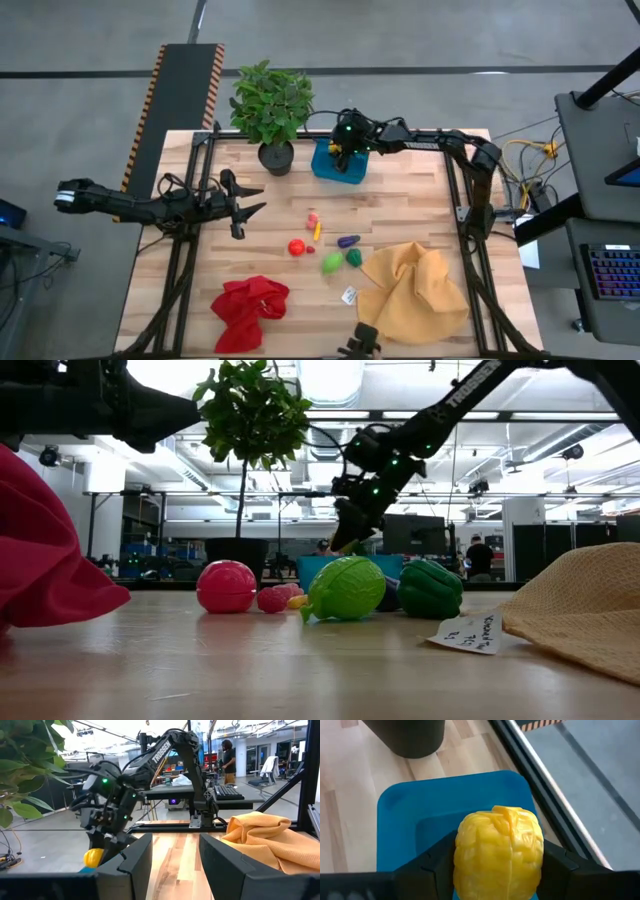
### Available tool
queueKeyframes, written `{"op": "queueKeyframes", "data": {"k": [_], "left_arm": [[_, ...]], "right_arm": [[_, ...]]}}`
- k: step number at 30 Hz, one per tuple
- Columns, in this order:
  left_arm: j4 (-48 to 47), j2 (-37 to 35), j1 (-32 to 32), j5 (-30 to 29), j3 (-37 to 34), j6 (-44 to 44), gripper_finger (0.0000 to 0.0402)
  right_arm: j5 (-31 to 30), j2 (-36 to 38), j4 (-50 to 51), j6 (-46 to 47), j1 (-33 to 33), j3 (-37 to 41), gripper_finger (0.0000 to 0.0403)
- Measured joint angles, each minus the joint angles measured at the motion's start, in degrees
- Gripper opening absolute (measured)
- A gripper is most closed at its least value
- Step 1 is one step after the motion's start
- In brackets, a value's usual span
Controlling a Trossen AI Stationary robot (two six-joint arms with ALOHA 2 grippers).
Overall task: Pick and placing Produce into tupperware
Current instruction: Put the yellow pineapple into the blue bin
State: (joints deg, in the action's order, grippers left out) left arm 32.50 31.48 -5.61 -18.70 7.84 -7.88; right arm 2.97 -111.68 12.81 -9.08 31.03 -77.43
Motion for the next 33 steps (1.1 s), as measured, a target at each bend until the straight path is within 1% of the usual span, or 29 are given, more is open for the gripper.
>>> {"op": "queueKeyframes", "data": {"k": [6,10,21,33], "left_arm": [[0.01,-0.09,0.02,0.0,0.0,0.0,0.0148],[0.02,-0.11,0.02,0.0,0.0,-0.02,0.0148],[0.02,-0.02,0.02,0.01,0.0,-0.02,0.0148],[0.03,-0.01,0.0,0.0,0.0,-0.02,0.0148]], "right_arm": [[0.03,-4.91,0.42,-0.63,0.02,-3.71,0.0194],[0.01,-6.56,0.27,-1.48,0.04,-4.9,0.0194],[-0.12,-8.18,0.21,-2.56,0.72,-5.66,0.0194],[-0.12,-8.2,0.15,-3.04,1.07,-5.66,0.0194]]}}
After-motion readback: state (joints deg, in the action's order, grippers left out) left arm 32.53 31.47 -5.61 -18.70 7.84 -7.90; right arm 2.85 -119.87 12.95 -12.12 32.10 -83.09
